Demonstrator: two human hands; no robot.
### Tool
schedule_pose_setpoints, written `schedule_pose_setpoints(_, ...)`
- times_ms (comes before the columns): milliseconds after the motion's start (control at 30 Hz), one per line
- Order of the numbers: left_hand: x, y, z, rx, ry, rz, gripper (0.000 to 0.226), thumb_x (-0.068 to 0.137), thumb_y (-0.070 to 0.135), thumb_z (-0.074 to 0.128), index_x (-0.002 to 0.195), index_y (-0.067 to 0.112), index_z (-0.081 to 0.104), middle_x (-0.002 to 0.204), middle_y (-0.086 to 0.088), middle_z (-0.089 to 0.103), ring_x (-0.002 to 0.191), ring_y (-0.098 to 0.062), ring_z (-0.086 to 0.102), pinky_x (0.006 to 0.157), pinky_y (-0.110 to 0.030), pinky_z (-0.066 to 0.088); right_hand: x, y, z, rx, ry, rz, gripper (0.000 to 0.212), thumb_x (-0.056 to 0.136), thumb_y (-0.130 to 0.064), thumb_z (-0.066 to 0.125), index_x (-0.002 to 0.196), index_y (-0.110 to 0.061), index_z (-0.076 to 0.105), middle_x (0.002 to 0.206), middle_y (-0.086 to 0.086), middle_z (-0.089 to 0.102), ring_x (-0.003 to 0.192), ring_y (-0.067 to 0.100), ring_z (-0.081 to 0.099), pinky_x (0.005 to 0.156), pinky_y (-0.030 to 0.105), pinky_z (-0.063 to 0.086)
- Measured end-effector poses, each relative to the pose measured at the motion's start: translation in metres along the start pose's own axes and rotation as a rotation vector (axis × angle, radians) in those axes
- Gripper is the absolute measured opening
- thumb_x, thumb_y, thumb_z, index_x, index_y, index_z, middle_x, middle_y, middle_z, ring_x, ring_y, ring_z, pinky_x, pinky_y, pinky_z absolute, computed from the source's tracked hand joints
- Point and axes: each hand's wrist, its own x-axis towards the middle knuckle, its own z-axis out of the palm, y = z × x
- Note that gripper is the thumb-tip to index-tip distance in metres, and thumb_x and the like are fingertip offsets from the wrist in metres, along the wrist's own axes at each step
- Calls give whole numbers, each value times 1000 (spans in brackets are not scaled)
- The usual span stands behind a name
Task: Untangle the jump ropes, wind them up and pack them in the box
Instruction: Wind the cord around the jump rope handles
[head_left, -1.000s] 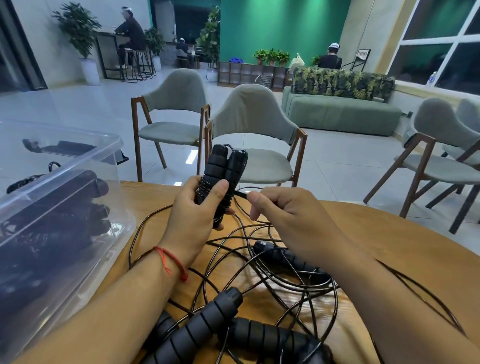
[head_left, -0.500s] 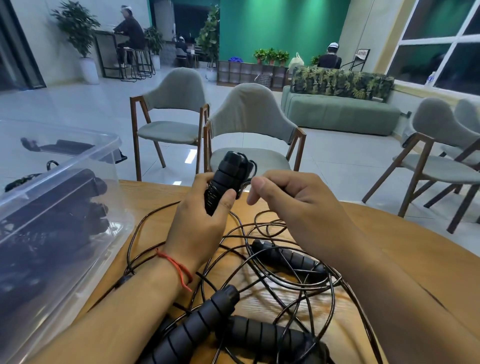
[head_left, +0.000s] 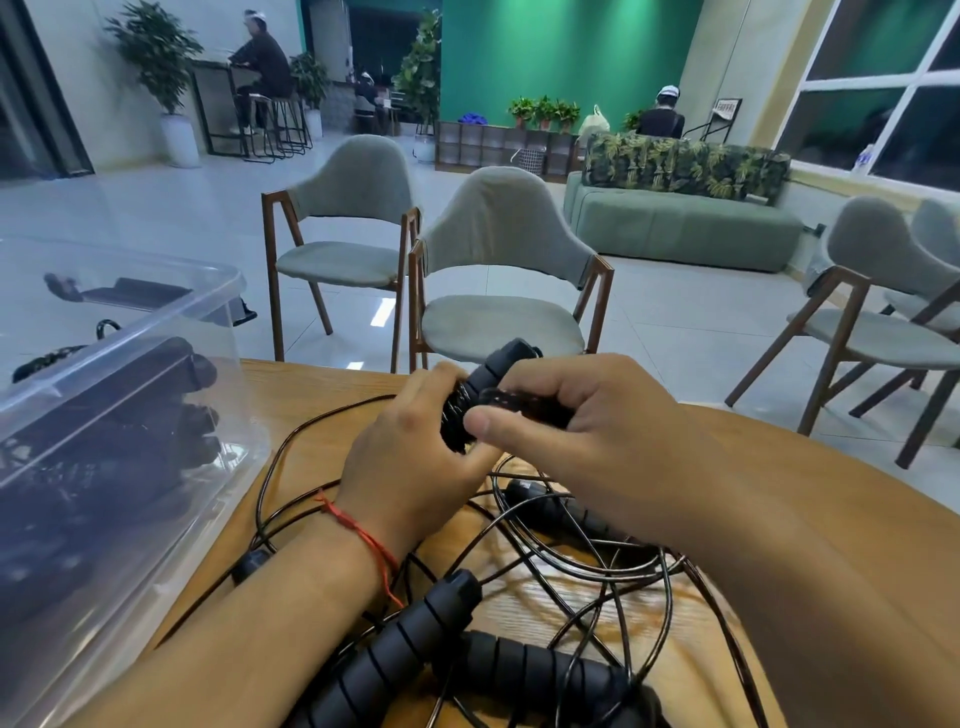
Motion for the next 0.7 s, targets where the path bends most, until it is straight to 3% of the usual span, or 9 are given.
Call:
schedule_pose_setpoints(167,-1,-6,-1,84,-114,76,38,91,57,66,124,40,57,104,15,61,88,-11,60,70,-36,56,1,14,-26,-222,254,-76,16,95,-41,78,89,-26,76,65,-13,61,59,12,52,55,23,37)
schedule_pose_setpoints(267,-1,-4,0,62,-164,172,35,89,60,66,115,38,59,98,18,58,83,-9,58,67,-33,52,0,23,-38,-211,407,-58,14,93,-41,82,100,-31,77,61,-12,52,57,16,43,56,31,37)
schedule_pose_setpoints(367,-2,-2,1,70,-194,249,34,89,62,67,111,38,59,94,20,54,80,-5,55,64,-27,47,1,34,-40,-116,421,-49,14,90,-39,84,99,-29,79,57,-11,43,54,12,35,57,28,30)
schedule_pose_setpoints(500,-2,-2,0,41,-206,292,37,89,67,66,111,38,62,92,22,54,80,-2,55,64,-20,44,2,38,-41,-83,429,-70,12,89,-23,86,98,-16,82,59,-27,58,55,0,53,59,8,36)
schedule_pose_setpoints(600,-1,-3,-3,-2,-218,318,37,89,66,69,111,36,63,91,21,56,80,-2,58,65,-22,48,3,40,-40,-99,428,-103,12,90,-17,85,100,-12,82,63,-32,60,61,-6,59,62,5,40)
schedule_pose_setpoints(700,-1,-1,-5,-52,-268,410,31,90,59,74,105,37,60,88,23,52,77,-3,57,65,-15,42,7,50,-37,-16,411,-48,13,88,-23,87,98,-17,83,69,-26,68,63,0,61,67,9,43)
